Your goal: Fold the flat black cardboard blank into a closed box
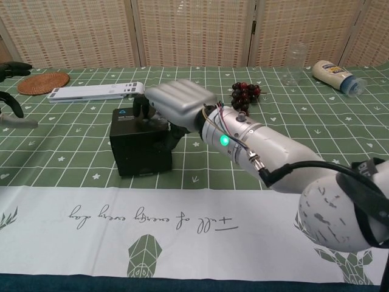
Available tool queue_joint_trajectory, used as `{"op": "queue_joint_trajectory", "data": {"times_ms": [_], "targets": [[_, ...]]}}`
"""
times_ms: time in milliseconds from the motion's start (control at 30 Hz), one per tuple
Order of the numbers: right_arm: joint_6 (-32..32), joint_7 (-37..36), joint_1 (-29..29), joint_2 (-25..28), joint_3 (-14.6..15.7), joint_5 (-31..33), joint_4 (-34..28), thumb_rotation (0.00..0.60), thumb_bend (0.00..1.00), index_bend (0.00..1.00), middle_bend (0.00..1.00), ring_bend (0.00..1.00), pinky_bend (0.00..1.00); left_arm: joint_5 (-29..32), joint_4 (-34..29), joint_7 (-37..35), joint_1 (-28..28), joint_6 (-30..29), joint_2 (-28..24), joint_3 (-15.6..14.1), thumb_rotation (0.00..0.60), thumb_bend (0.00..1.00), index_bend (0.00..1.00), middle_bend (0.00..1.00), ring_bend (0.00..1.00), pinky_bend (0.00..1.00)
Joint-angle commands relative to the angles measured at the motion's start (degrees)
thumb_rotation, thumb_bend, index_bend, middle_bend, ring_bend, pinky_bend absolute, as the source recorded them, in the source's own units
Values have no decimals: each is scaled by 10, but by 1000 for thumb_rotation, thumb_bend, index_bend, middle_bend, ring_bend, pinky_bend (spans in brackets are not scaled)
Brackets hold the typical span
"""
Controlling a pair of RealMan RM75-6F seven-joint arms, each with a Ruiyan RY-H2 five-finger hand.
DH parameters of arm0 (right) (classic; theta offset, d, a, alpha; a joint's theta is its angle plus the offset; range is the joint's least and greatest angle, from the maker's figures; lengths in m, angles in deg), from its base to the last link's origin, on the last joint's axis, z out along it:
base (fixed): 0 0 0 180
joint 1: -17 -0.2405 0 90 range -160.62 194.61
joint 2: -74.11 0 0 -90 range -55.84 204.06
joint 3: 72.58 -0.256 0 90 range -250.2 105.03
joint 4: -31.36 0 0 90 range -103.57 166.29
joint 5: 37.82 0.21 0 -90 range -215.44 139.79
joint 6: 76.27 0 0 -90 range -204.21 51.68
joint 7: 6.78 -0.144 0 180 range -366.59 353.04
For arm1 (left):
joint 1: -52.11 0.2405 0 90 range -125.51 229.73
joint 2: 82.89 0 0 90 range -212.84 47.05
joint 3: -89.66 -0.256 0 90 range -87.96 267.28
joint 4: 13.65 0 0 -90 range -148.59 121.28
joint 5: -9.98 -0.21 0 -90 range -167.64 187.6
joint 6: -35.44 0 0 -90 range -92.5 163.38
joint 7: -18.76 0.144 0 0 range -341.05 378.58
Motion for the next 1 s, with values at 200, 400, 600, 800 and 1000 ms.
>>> {"op": "queue_joint_trajectory", "data": {"times_ms": [200,400,600,800,1000], "targets": [[-21,-2,-14,-4,-6,-25,42,600,315,294,363,747,1000,-3,1,-11,5,-4,-4,1,600,114,0,0,475,812],[-19,-2,-12,-6,-4,-41,51,600,319,303,380,747,1000,-6,0,-22,7,-3,-8,2,600,114,0,0,475,812],[-14,-13,-1,19,-7,-50,7,600,269,300,330,739,1000,-13,-4,-23,8,-10,-12,4,600,113,0,0,475,812],[23,-26,57,101,27,-70,-107,600,256,248,285,600,1000,-25,-19,3,18,-42,-21,2,600,114,0,0,383,750],[67,-51,119,210,52,-85,-215,600,255,244,285,512,885,-21,-33,88,30,-72,-32,-6,600,114,0,0,263,623]]}}
